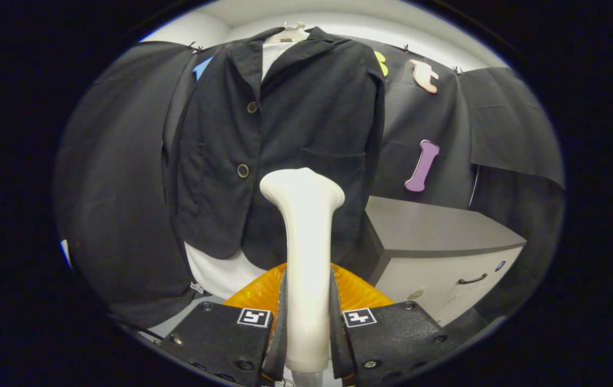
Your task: Iron the clothes twice with a garment steamer, once on the left side and once on the right side.
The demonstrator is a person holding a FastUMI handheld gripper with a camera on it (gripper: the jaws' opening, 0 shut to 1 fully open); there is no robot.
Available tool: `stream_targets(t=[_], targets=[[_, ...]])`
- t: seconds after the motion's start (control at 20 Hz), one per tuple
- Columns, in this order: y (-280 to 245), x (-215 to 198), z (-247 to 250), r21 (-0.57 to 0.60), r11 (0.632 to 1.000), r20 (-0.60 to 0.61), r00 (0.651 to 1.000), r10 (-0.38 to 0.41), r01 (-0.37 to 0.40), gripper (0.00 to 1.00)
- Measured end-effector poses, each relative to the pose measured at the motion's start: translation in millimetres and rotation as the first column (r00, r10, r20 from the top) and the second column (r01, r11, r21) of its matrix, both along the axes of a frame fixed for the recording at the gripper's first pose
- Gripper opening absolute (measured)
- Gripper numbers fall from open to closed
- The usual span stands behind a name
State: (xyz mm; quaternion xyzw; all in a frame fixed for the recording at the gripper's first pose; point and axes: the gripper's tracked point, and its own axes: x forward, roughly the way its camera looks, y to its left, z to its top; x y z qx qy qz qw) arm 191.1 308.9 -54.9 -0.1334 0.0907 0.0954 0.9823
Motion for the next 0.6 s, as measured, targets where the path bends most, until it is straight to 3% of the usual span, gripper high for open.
stream_targets(t=[0.6], targets=[[-17.5, -1.7, -71.2, -0.061, 0.998, -0.128, 0.991, -0.023, 0.015, 0.36]])
